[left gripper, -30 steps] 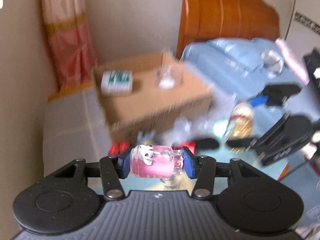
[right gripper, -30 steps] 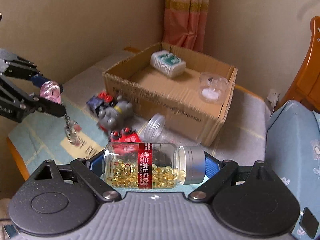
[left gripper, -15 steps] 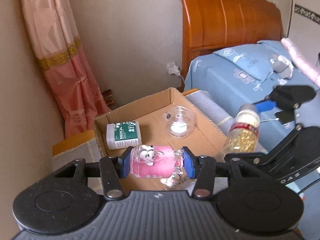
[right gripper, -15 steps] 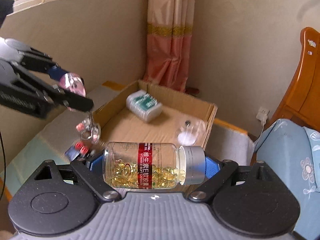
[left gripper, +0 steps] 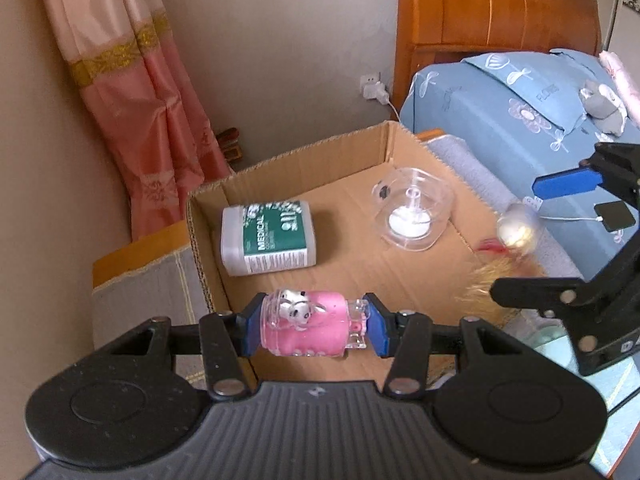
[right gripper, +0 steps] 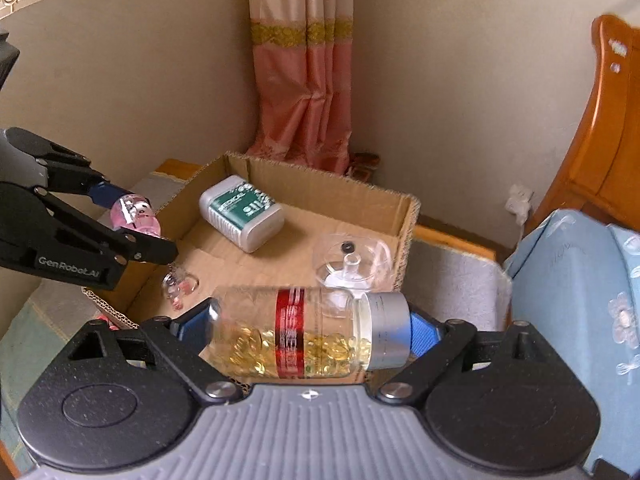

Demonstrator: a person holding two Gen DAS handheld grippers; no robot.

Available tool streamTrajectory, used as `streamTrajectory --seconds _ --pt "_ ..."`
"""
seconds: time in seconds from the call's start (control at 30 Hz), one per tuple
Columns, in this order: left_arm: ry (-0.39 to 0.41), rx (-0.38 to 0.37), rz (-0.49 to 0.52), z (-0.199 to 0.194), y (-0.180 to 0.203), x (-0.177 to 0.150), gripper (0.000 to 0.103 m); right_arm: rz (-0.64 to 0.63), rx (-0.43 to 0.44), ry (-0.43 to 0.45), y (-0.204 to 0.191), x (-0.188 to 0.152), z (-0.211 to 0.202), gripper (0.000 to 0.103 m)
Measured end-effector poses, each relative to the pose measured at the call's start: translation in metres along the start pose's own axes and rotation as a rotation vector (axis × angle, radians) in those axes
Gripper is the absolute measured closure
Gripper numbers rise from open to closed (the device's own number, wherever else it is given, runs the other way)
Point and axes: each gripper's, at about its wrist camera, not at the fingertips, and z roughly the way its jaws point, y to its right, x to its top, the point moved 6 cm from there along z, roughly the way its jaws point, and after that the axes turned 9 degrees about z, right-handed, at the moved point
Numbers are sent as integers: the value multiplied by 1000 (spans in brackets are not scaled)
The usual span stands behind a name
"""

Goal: Organize rigid objects
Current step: 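Carry the pink bottle with left tool while right tool carries the capsule bottle to the box, then open both tools to drop the bottles into the box and withdraw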

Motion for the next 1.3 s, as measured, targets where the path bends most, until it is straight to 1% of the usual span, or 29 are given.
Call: streamTrajectory --seconds 0.07,0.3,0.33,0.4,0.43,0.47,0.5,0.53,0.73,0.93,1.03,1.17,1.23,1.3 --pt "-9 1 0 3 -2 -2 53 3 8 -6 -2 -2 1 0" --pt "-31 -13 -5 7 -5 -9 53 -42 -6 -24 -14 -12 -2 0" --pt "-35 -14 -3 6 -4 -11 51 -47 -8 -24 -14 -14 -4 0" --pt "-22 -8 -2 2 -4 -11 38 -64 -10 -24 -17 -16 -7 0" --pt "-9 3 -3 -1 -4 -10 23 -69 -10 -19 -19 -16 -8 0" --pt "12 16 -1 -5 -4 -9 14 -72 -13 -13 -20 -17 -11 0" --pt "39 32 4 -11 -4 -7 13 -76 -14 -8 -21 -18 -13 0" --pt "56 43 9 -15 -4 -6 12 -79 -14 -3 -23 -20 -16 0" --pt "101 63 -1 -38 3 -8 9 -71 -22 40 -28 -32 -35 0" --pt "123 70 -27 -56 15 -19 7 -40 -34 82 -30 -52 -53 0" --pt "140 107 -26 -66 20 -27 4 -25 -52 117 -30 -62 -64 0" --pt "157 157 -42 -76 25 -42 1 37 -76 157 -25 -77 -74 0" --pt "174 187 -42 -79 28 -52 1 72 -105 176 -20 -88 -77 0" --pt "180 187 -41 -80 33 -63 1 112 -126 185 -16 -100 -78 0"
